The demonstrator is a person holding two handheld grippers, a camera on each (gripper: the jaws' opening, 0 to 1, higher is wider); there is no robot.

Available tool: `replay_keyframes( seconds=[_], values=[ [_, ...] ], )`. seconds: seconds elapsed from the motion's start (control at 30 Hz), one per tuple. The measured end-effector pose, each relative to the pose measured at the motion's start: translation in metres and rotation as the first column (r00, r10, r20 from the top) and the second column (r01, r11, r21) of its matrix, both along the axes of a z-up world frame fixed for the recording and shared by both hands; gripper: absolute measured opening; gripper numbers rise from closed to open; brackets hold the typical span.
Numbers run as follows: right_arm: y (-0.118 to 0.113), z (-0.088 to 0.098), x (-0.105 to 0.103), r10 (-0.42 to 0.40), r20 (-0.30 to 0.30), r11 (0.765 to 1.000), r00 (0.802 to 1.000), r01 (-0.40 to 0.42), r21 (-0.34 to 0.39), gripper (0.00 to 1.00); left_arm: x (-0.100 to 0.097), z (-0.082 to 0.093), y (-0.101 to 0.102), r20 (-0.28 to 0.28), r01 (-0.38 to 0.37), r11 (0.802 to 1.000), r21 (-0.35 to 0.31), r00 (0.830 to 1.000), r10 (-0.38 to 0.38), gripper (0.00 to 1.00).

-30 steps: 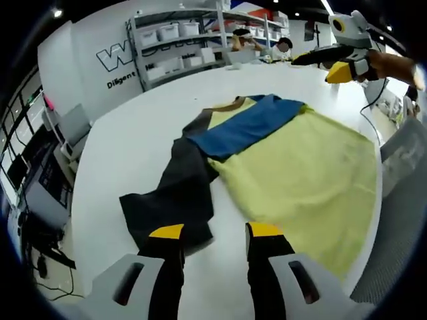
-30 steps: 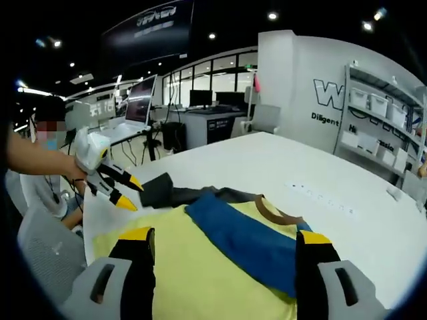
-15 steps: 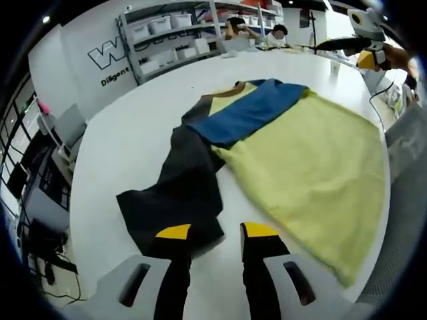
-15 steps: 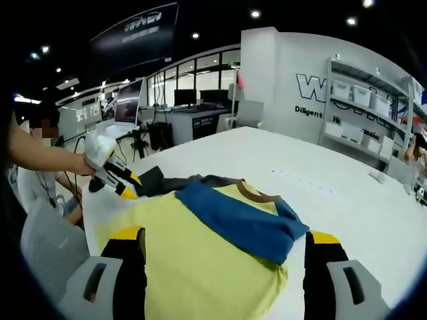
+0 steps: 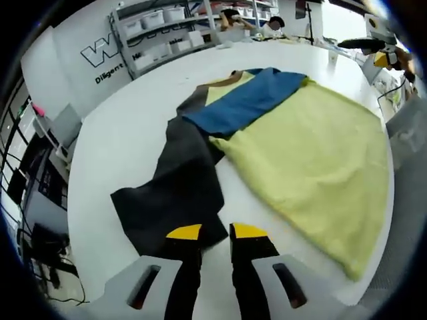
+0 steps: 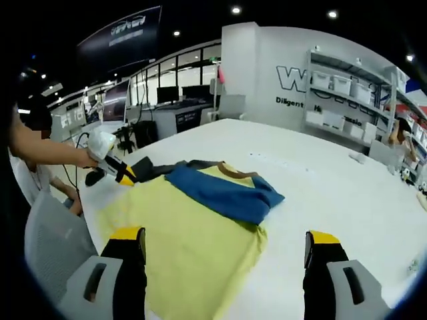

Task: Fold the garment on the visible template until the final outline fits inside the template.

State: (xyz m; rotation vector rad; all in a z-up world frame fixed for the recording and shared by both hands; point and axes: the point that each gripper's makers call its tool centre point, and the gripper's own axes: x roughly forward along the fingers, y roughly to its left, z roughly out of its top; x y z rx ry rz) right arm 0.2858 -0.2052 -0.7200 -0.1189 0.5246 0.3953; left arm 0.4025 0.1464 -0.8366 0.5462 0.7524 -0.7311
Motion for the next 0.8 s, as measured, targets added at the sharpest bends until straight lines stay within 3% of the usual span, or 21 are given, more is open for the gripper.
replay_keyframes(
  seconds=[0.2, 0.43, 0.7, 0.8],
  values=[
    [-0.003, 0.002, -0.016, 0.0, 0.017, 1.0, 1.0, -0.001, 0.014, 0.99, 0.001, 0.0, 0.002, -0.002, -0.004, 1.0, -0.004, 1.0, 0.004, 0.15],
    [-0.009, -0.002, -0.033, -0.022, 0.022, 1.0, 1.0, 0.021, 0.016, 0.99, 0.006, 0.0, 0.006, -0.008, -0.036, 0.999, -0.014, 0.999, 0.036, 0.07],
    [-0.011, -0.017, -0.052, -0.05, -0.011, 0.999, 0.999, 0.05, 0.02, 0.99, 0.021, 0.026, 0.022, 0.025, -0.152, 0.983, -0.106, 0.988, 0.155, 0.07],
    [-0.009, -0.019, -0.055, -0.046, -0.013, 0.999, 0.999, 0.046, 0.014, 0.99, 0.03, 0.042, 0.029, 0.044, -0.205, 0.967, -0.152, 0.976, 0.214, 0.07]
  ],
)
